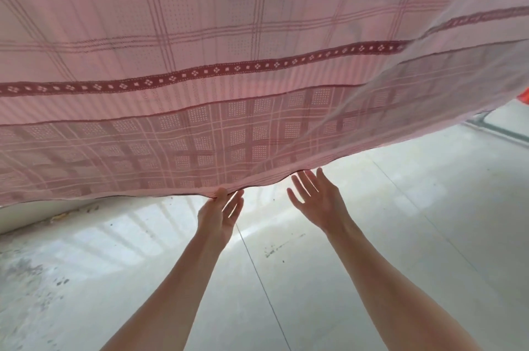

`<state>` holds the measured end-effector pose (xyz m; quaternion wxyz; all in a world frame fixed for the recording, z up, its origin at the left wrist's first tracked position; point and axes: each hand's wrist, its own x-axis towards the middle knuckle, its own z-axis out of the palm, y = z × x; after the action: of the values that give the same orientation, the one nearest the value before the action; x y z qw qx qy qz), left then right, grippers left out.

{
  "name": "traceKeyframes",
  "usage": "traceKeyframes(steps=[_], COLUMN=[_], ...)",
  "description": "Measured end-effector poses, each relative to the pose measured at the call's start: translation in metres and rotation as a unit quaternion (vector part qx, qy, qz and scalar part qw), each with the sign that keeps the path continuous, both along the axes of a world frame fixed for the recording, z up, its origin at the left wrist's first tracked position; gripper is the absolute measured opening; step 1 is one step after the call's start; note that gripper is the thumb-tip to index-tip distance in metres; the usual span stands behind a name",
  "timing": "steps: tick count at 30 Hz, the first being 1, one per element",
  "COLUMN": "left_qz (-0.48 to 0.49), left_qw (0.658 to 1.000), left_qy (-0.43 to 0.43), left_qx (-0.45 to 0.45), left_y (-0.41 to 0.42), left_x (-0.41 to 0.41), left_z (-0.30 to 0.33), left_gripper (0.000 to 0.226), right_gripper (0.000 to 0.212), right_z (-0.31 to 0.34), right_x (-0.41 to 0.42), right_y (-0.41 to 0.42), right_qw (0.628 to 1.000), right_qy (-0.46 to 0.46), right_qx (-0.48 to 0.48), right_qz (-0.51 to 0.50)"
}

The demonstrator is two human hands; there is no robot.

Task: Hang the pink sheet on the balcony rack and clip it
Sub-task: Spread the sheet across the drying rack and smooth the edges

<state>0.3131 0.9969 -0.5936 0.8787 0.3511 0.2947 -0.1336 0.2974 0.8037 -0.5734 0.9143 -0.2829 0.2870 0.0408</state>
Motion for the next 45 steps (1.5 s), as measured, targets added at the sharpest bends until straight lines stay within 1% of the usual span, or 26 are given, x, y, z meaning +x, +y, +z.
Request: traceKeyframes(steps=[3, 6, 8, 13, 16, 20, 22, 23, 25, 26, 28, 31, 32, 34, 37, 39, 41, 45], left_qz=[0.03, 0.06, 0.079, 0.139, 0.173, 0.209, 0.223, 0.228, 0.237, 0.242, 0.249, 0.262, 0.266, 0.275, 0.29, 0.281, 0.24, 0.155], left_qw=[0.999, 0.993, 0.988, 0.977, 0.972, 0.966, 0.964, 0.963, 0.961, 0.96, 0.959, 0.956, 0.955, 0.953, 0.949, 0.952, 0.963, 0.978], left_qy=[-0.042, -0.104, -0.132, -0.162, -0.159, -0.145, -0.135, -0.13, -0.126, -0.125, -0.122, -0.111, -0.105, -0.092, -0.083, -0.092, -0.108, -0.13], left_qx=[-0.003, -0.014, -0.013, 0.019, 0.026, 0.045, 0.058, 0.065, 0.064, 0.062, 0.065, 0.072, 0.076, 0.083, 0.088, 0.076, 0.064, 0.039], left_y=[-0.008, -0.016, -0.023, -0.048, -0.058, -0.068, -0.07, -0.072, -0.076, -0.077, -0.08, -0.081, -0.081, -0.081, -0.082, -0.087, -0.099, -0.14], left_x=[0.003, 0.01, 0.017, 0.021, 0.018, 0.021, 0.02, 0.02, 0.02, 0.02, 0.021, 0.02, 0.018, 0.016, 0.016, 0.019, 0.023, 0.038], left_z=[-0.009, -0.027, -0.036, -0.043, -0.041, -0.04, -0.04, -0.041, -0.041, -0.041, -0.04, -0.039, -0.039, -0.036, -0.034, -0.035, -0.037, -0.039], left_gripper=[0.014, 0.018, 0.021, 0.024, 0.027, 0.029, 0.024, 0.022, 0.02, 0.02, 0.02, 0.02, 0.02, 0.02, 0.017, 0.015, 0.01, 0.018], right_gripper=[0.012, 0.013, 0.014, 0.015, 0.014, 0.014, 0.01, 0.014, 0.033, 0.038, 0.034, 0.011, 0.008, 0.011, 0.011, 0.012, 0.013, 0.016], right_z=[-0.003, -0.027, -0.049, -0.074, -0.08, -0.087, -0.088, -0.089, -0.092, -0.093, -0.091, -0.085, -0.084, -0.085, -0.084, -0.083, -0.083, -0.084], right_x=[0.014, 0.033, 0.044, 0.069, 0.082, 0.095, 0.097, 0.097, 0.097, 0.098, 0.101, 0.105, 0.104, 0.102, 0.097, 0.095, 0.093, 0.085], right_y=[-0.024, -0.041, -0.051, -0.075, -0.078, -0.078, -0.075, -0.076, -0.077, -0.077, -0.076, -0.073, -0.073, -0.074, -0.079, -0.084, -0.089, -0.096], right_qw=[0.999, 0.996, 0.994, 0.989, 0.987, 0.986, 0.988, 0.99, 0.991, 0.99, 0.984, 0.975, 0.972, 0.971, 0.979, 0.982, 0.984, 0.981], right_qy=[-0.017, -0.038, -0.054, -0.087, -0.089, -0.094, -0.087, -0.078, -0.069, -0.069, -0.073, -0.083, -0.091, -0.098, -0.092, -0.09, -0.09, -0.1], right_qx=[-0.039, -0.077, -0.086, -0.082, -0.073, -0.05, -0.039, -0.023, 0.031, 0.058, 0.101, 0.137, 0.15, 0.158, 0.122, 0.111, 0.113, 0.109], right_qz=[0.016, 0.023, 0.041, 0.088, 0.115, 0.128, 0.123, 0.117, 0.109, 0.111, 0.128, 0.152, 0.154, 0.148, 0.135, 0.12, 0.109, 0.121])
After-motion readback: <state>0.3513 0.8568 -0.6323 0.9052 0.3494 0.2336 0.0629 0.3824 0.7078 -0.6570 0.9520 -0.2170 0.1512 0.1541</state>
